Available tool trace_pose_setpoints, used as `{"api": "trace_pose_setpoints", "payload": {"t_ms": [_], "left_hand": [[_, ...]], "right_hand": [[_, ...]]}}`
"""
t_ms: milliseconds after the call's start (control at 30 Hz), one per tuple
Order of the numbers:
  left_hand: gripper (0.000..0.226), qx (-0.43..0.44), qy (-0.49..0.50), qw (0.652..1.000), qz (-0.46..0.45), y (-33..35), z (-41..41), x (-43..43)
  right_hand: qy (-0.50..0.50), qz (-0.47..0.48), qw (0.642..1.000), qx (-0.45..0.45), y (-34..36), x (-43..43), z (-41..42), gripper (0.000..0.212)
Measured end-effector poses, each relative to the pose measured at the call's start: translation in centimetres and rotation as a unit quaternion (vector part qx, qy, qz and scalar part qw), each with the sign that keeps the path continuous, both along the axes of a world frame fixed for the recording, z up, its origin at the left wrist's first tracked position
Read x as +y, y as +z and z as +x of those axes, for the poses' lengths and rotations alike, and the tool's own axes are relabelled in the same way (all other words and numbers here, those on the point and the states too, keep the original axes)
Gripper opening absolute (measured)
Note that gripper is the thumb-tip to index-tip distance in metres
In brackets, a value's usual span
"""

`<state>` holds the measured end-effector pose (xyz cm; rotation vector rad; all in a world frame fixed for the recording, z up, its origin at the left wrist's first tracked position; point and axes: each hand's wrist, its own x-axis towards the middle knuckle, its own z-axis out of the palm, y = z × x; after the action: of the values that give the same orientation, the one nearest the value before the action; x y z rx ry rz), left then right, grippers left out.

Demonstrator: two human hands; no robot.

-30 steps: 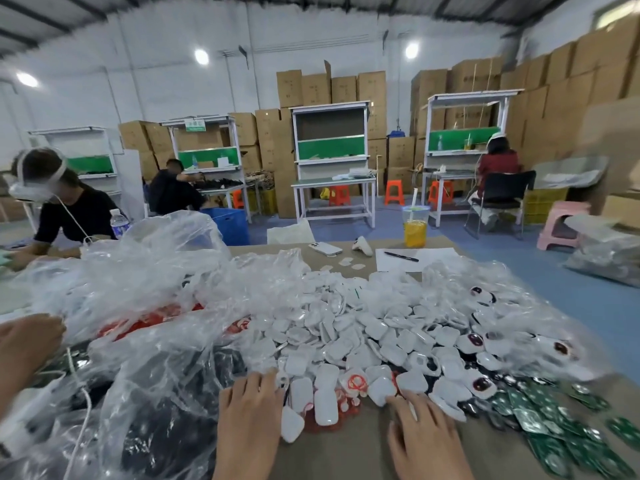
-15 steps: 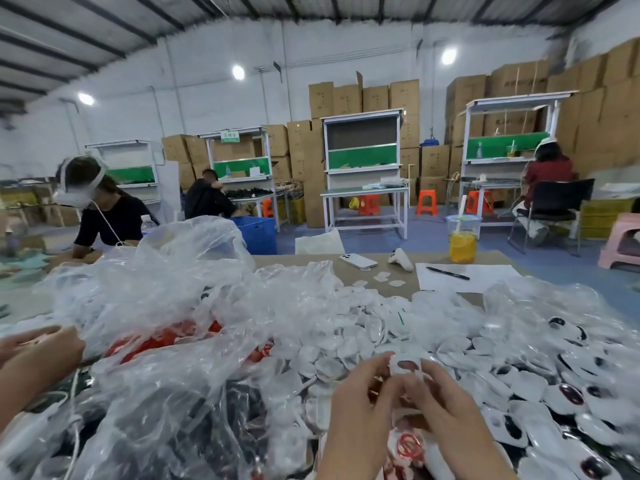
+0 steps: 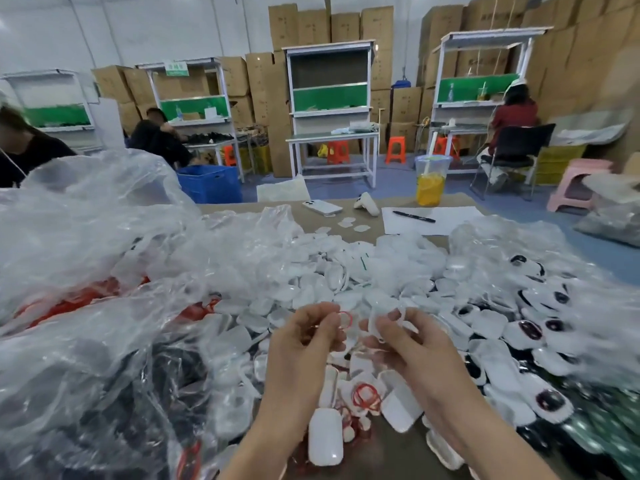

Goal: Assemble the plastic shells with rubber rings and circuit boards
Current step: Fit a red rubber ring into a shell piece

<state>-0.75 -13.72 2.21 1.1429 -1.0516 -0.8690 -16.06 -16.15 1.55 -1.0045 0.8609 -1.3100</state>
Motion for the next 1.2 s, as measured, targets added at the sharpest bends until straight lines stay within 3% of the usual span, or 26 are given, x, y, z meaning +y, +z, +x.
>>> {"api": "trace_pose_setpoints", "payload": {"t_ms": [67, 267, 533, 633, 767, 1033, 1200], "left_hand": [[0.017, 0.021, -0.032, 0.999, 0.007, 0.1, -0.1, 0.1], [0.020, 0.014, -0.075, 0.997, -0.001, 0.3, -0.4, 0.5], [0.021, -0.147, -0.089, 0.984, -0.040, -0.3, -0.6, 0.8], [0.019, -0.190, -0.062, 0.977, -0.068, -0.6, -0.7, 0.8], [0.017, -0.216, -0.046, 0.972, -0.084, -0.4, -0.7, 1.0], [0.028, -0.300, -0.065, 0.945, -0.113, -0.4, -0.6, 1.2], [0.027, -0.280, -0.070, 0.952, -0.102, -0.4, -0.7, 1.3]], "right_hand": [[0.006, 0.003, 1.000, 0.000, -0.1, 0.0, 0.3, 0.049], [0.030, -0.020, 0.999, -0.026, -0.2, 0.1, 0.2, 0.037], [0.056, -0.023, 0.998, -0.019, 0.4, 0.5, -0.3, 0.018], [0.063, -0.014, 0.998, -0.028, 0.4, 0.6, -0.3, 0.025], [0.041, -0.011, 0.999, -0.015, 0.2, 0.6, -0.4, 0.054], [0.038, -0.028, 0.999, 0.021, 0.0, 0.9, -0.3, 0.031], [0.001, -0.061, 0.994, 0.087, 0.4, 1.1, -0.4, 0.022]]}}
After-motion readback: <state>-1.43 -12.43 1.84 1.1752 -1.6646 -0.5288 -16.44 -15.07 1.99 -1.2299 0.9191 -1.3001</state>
